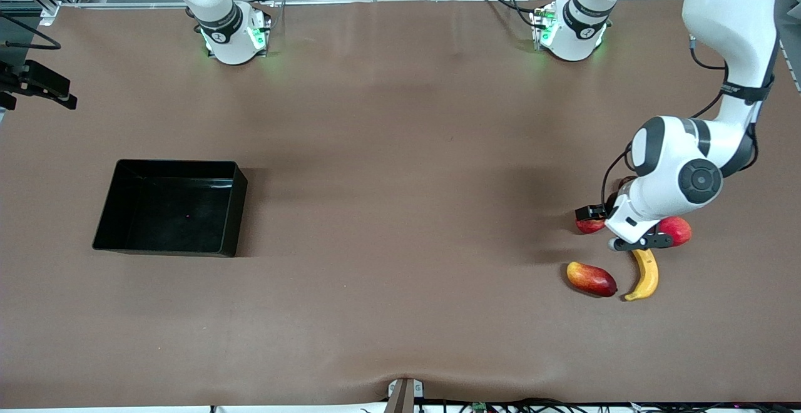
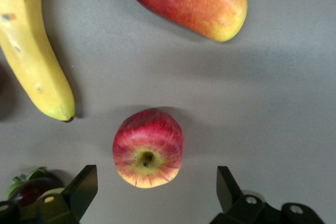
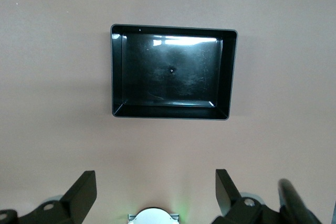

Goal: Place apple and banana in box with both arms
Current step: 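Close the left gripper on the small red apple and lift it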

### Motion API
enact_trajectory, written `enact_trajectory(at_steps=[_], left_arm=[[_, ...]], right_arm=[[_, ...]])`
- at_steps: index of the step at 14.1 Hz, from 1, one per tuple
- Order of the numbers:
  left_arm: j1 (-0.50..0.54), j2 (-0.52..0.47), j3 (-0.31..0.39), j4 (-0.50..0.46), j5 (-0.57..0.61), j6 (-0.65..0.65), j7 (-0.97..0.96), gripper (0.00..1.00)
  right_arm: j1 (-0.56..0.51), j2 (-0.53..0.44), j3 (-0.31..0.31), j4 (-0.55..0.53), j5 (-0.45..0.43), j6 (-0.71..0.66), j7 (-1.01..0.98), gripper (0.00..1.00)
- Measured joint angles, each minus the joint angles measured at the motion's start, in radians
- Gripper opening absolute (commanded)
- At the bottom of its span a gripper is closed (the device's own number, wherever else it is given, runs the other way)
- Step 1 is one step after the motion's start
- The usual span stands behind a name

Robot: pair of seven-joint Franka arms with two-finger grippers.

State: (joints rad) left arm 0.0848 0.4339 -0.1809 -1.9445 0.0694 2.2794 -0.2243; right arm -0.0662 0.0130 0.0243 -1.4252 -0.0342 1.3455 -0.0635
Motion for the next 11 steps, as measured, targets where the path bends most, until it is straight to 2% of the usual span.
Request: enact_trajectory(at_steps=[4,5,7,9,10,11], left_arm=[[0.018,0.028,0.004,-0.045,0.013,0.073,-0.003,1.0],[0.024,0.04,0.004,-0.047,0.016,0.079,-0.003,0.97],[0.035,0.061,0.004,-0.047,0.023,0.091,-0.003,0.44],[0.038,0.07,0.004,-0.046,0.023,0.098,-0.003,0.05],[0.037,0.07,0.003,-0.044,0.024,0.1,-0.003,0.0],[0.037,0.07,0.003,-0.038,0.024,0.101,-0.003,0.0]], right_arm=[[0.0,0.0,0.0,0.0,0.0,0.0,0.0,1.0],[0.0,0.0,0.0,0.0,0.0,-0.001,0.0,1.0],[0.0,0.0,0.0,0.0,0.0,-0.007,0.0,1.0],[0.0,0.0,0.0,0.0,0.0,-0.009,0.0,1.0],[0.0,0.0,0.0,0.0,0.0,-0.009,0.0,1.0],[-0.001,0.0,-0.001,0.0,0.0,-0.009,0.0,1.0]])
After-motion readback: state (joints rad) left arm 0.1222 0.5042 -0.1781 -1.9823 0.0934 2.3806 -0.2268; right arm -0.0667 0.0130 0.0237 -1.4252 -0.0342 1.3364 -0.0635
